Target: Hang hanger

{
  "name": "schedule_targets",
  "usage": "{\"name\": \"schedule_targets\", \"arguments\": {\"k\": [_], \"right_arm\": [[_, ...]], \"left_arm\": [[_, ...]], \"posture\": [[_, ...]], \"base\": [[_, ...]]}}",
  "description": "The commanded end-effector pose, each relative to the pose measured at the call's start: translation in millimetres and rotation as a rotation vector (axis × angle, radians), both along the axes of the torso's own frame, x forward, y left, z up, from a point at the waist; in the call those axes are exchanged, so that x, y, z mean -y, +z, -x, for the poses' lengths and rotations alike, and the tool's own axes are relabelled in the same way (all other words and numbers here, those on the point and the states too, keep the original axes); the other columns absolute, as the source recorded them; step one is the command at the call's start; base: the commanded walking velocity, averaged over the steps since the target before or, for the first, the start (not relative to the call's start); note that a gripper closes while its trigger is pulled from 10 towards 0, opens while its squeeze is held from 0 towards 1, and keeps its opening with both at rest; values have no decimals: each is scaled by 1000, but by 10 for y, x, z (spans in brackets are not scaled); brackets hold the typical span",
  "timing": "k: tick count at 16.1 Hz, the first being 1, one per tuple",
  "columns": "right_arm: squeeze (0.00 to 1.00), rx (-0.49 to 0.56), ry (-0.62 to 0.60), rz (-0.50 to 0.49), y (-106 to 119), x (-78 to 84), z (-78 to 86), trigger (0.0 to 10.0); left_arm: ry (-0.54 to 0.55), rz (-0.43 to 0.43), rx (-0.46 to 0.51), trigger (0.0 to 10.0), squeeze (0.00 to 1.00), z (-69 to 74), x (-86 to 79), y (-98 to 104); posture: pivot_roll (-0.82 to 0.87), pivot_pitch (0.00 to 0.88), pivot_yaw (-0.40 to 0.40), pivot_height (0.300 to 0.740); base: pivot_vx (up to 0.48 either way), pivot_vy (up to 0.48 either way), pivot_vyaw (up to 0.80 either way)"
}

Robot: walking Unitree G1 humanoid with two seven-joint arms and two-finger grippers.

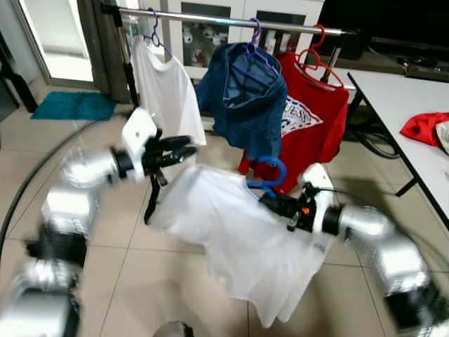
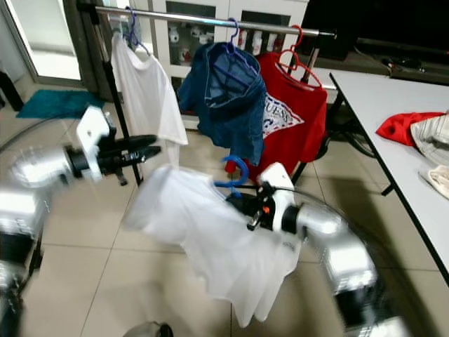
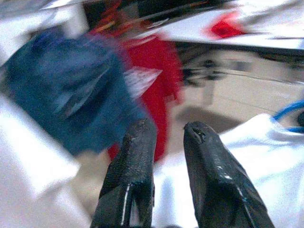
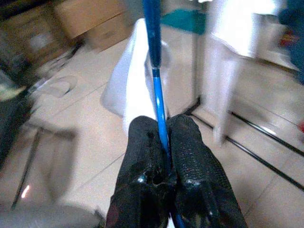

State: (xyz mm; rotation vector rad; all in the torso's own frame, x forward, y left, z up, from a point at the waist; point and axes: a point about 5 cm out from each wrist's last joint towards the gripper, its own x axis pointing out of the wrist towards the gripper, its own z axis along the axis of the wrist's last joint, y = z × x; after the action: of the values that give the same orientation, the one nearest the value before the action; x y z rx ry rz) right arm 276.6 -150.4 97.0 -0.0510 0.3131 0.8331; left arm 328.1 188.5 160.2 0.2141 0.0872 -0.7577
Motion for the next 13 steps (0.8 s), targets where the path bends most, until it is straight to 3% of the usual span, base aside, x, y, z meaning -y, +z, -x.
{"name": "schedule_targets", "arguments": {"k": [1, 3, 4, 7, 8, 10, 12, 13], "right_arm": [[0, 37, -66, 7, 46, 8, 12, 0], [0, 4, -211, -37, -55, -20, 75, 0], [0, -18, -260, -51, -109, -25, 100, 0], [0, -77, -562, -69, -269, 80, 116, 0], [0, -92, -691, -50, -304, 174, 94, 10000], [0, -143, -747, 33, -379, 234, 75, 10000], [0, -168, -767, 36, -362, 250, 46, 10000], [0, -90, -755, 12, -236, 205, -37, 10000]], "left_arm": [[135, 3, 19, 10000, 0, 29, -49, 9], [296, 84, 1, 10000, 0, 149, -94, -73], [314, 90, -5, 10000, 0, 180, -82, -108], [397, -9, -5, 10000, 0, 318, -27, -374], [422, -26, -15, 10000, 0, 378, 5, -474], [539, 31, -36, 10000, 0, 380, 7, -522], [566, 30, -31, 10000, 0, 378, 12, -494], [564, 18, -23, 10000, 0, 384, 8, -490]], "posture": [[-52, 0, 10, 740], [-54, 8, -3, 740], [-51, 15, -18, 740], [-70, 3, -19, 740], [-69, 3, -19, 740], [-49, 6, -30, 740], [-42, 5, -38, 740], [-43, 6, -40, 740]], "base": [[0, 0, 0], [0, 0, 0], [0, 0, 0], [0, 0, 0], [0, 0, 0], [0, 0, 0], [0, 0, 0], [277, 0, 0]]}}
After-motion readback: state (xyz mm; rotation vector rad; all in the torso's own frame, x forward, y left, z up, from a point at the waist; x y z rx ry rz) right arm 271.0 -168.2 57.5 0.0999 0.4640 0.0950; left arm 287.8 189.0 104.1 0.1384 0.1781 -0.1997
